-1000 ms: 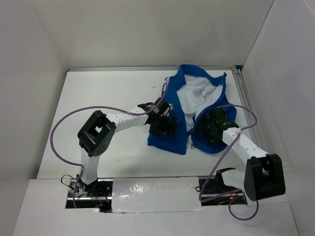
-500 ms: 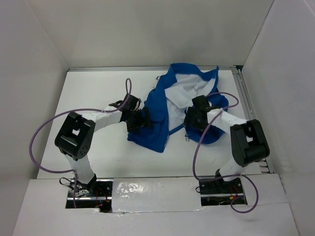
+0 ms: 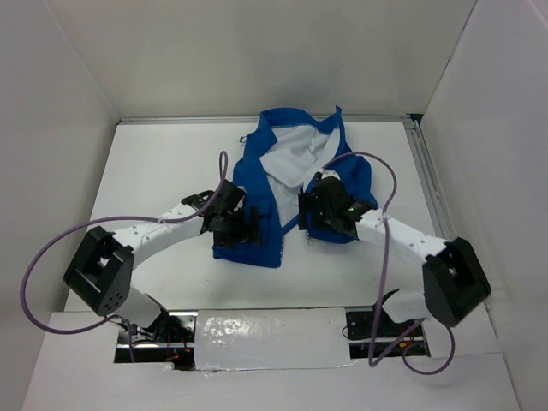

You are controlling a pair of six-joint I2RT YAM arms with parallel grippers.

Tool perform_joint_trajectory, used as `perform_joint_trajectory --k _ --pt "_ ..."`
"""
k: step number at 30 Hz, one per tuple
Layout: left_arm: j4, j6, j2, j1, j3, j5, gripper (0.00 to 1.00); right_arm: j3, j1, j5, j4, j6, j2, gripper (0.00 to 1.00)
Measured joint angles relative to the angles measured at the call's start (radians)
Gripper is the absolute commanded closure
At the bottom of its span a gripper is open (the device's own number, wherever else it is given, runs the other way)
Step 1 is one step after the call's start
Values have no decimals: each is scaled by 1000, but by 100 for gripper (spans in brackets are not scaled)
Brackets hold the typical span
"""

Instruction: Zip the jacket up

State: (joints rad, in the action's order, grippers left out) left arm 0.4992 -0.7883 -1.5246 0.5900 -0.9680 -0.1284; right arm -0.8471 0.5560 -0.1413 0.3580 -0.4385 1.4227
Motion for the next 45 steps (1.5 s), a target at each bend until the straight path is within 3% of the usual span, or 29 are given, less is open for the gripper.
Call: perform_joint_trajectory --k 7,15,19,23,31,37,40,43,44,45 --pt "29 -36 70 109 3 18 1 64 26 68 -65 8 -204 10" --pt "65 -89 -126 230 -81 40 1 158 19 92 -32 -42 -315 7" --pt "89 -135 -219 231 -135 73 2 175 8 88 -26 -68 -364 7" --pt "142 -190 -280 230 -196 111 15 194 -5 82 -23 -85 -398 7" --pt "264 -302 -378 280 -315 218 13 221 -27 50 -13 -101 -418 7" --pt "319 -347 -435 286 -384 214 14 221 -34 43 -13 -108 -418 7" --pt "318 -346 -449 285 -395 195 23 221 -40 41 -12 -111 -418 7" --pt "307 -340 -463 284 -396 176 44 221 -43 40 -12 -114 -418 7" --pt "306 -338 -468 284 -396 171 67 221 -44 40 -12 -114 -418 8" --pt "309 -337 -474 284 -396 167 78 221 -45 39 -12 -114 -418 10"
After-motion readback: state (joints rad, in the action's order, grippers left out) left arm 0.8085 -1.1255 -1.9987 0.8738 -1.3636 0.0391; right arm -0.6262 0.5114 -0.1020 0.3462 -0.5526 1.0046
